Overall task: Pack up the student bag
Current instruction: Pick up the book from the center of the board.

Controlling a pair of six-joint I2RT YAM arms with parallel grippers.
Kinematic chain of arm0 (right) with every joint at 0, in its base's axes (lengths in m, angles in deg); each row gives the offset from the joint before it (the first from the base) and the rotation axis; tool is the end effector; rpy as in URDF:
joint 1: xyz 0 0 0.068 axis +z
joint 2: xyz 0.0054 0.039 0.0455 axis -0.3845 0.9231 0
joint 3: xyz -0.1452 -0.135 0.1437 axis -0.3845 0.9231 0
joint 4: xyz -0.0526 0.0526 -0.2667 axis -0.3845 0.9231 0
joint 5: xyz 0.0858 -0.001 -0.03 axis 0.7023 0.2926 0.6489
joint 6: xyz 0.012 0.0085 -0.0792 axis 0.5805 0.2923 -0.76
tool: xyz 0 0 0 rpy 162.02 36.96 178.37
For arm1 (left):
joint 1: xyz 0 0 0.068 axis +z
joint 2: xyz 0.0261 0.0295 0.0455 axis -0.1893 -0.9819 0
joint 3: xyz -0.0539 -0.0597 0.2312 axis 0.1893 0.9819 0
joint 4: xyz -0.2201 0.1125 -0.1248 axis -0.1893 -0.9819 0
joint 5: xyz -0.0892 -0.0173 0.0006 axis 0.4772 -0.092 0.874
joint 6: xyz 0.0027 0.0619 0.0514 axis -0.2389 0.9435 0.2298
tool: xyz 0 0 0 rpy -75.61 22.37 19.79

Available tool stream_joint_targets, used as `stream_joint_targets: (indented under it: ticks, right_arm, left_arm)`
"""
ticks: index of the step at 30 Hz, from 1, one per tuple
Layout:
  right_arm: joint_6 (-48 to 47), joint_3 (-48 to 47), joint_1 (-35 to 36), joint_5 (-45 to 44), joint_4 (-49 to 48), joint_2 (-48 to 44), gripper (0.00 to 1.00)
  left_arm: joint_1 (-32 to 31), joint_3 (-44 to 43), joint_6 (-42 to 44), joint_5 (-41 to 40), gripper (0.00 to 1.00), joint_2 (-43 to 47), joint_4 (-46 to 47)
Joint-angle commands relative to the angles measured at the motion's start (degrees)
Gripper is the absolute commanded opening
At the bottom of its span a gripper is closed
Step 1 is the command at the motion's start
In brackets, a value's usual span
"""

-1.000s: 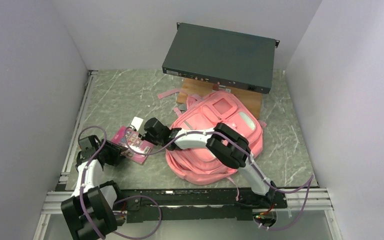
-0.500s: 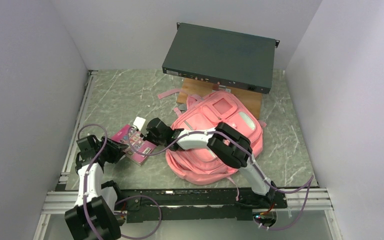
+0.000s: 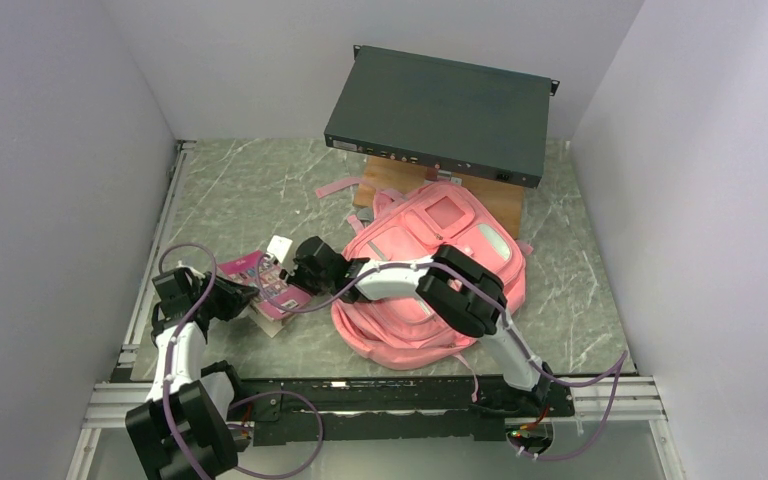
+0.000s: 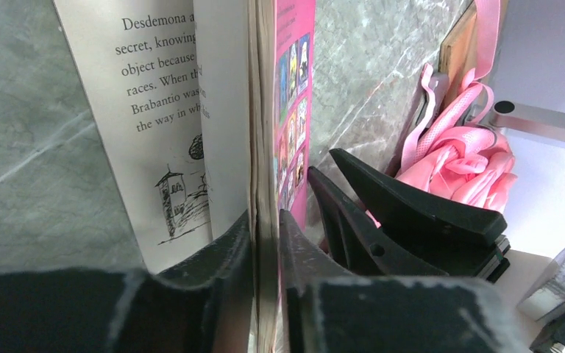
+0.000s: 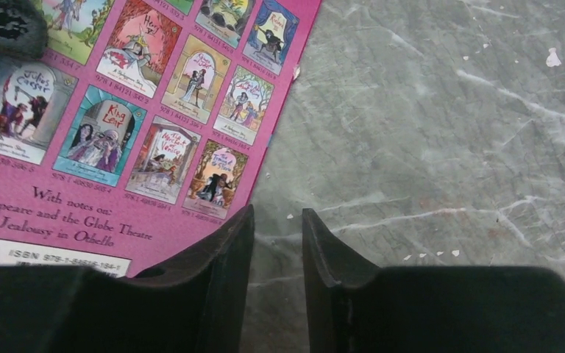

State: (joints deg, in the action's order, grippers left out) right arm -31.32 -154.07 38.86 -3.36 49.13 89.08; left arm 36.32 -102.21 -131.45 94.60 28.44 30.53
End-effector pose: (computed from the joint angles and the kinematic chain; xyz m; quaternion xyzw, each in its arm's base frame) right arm 0.2443 0.4476 0.0837 -0.5259 0.7076 0.1921 0.4311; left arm 0.2072 0.0567 0.0998 -0.4300 0.7918 -0.3172 0.2960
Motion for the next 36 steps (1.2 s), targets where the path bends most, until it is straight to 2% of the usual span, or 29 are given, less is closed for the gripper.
stream_joint_targets:
  ticks: [1,7,11,15,20,25,31,36]
  right_arm:
    - [1.4,1.9,1.6,3.9,0.1,-4.4,0.38]
    - [0.1,6.4,1.8,-0.2,0.9,-12.2,0.54]
    - [-1.4,11.8,2.7,0.4,0.2,-18.2,0.58]
    - [-5.4,19.6,7.7,1.5,-6.8,-21.8,0.65]
    - [-8.3,23.1,13.0,-8.4,-15.1,-20.5,0.69]
    - [-7.6,24.4,13.9,-15.7,-20.7,-17.9,0.69]
    - [-7.9,22.0,14.0,-15.5,-21.2,-14.1,0.67]
    - [-7.3,20.5,14.1,-22.1,-25.1,-11.2,0.64]
  left_arm:
    - [-0.1,0.3,1.6,1.9,0.17,0.9,1.3]
    - [-0.1,-1.5,2.8,2.1,0.12,2.0,-2.5]
    - [-0.1,-2.5,3.0,2.9,0.14,3.5,-5.1]
    - [-0.1,-3.3,2.8,2.7,0.16,5.6,-7.2]
    - [-0.1,-4.4,2.7,2.7,0.17,7.1,-8.8]
    - [-0.1,-4.7,2.1,3.3,0.17,7.8,-8.9]
    - [-0.1,-3.5,0.9,3.8,0.17,8.0,-7.5]
    - [-0.1,-4.1,1.7,3.7,0.16,7.5,-8.1]
